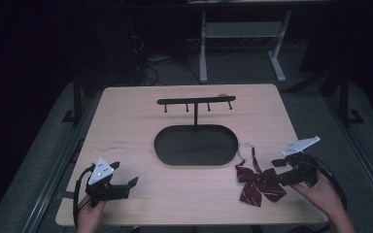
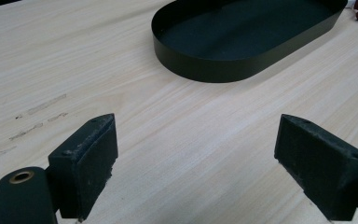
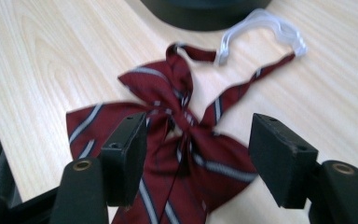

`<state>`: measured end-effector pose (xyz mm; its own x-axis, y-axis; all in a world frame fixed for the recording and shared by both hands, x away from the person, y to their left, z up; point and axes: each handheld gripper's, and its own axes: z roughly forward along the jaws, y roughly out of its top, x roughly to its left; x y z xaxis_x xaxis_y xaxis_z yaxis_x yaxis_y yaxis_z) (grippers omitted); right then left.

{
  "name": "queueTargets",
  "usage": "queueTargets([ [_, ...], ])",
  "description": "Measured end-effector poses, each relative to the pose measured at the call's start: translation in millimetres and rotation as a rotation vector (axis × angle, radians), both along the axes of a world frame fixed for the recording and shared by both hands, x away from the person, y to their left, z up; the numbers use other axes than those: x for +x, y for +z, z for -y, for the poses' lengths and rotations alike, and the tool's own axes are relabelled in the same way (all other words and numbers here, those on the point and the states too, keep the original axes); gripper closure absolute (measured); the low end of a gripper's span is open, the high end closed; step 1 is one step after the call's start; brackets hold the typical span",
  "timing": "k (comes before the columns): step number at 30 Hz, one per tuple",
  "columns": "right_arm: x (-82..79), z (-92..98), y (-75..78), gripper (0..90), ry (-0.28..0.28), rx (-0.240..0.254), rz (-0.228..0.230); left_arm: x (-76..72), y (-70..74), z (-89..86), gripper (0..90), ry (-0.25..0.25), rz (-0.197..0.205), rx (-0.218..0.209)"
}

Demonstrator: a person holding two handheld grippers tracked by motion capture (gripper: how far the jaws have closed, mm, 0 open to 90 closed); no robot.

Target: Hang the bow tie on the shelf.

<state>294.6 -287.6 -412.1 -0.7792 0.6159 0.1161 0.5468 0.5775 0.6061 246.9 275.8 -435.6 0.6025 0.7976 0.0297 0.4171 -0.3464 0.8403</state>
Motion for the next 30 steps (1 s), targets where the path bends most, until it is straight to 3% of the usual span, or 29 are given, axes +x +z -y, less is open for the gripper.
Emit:
queueTargets([
  [5, 19.8, -13.6, 4.2, 38.7, 0.026, -0.03, -0.022, 0.2, 0.0, -0.9, 13.0, 0.0, 0.0, 0.0],
  [12, 52.6, -21.6, -1.5, 39.5, 0.021, -0.055, -0.091, -0.2, 0.8, -0.9, 13.0, -0.002, -0.001, -0.002],
  [19, 80.7, -34.4, -6.7, 41.8, 0.013, -0.129, -0.117, 0.1, 0.8, -1.4, 13.0, -0.003, -0.002, -0.005],
  [20, 86.8, -37.0, -9.6, 42.7, 0.0, -0.153, -0.141, 0.0, 0.8, -1.3, 13.0, -0.002, -0.001, -0.007],
  [30, 102.2, -45.0, -20.3, 51.5, -0.048, -0.226, -0.179, 0.1, 1.0, -2.0, 13.0, -0.001, 0.003, -0.009],
])
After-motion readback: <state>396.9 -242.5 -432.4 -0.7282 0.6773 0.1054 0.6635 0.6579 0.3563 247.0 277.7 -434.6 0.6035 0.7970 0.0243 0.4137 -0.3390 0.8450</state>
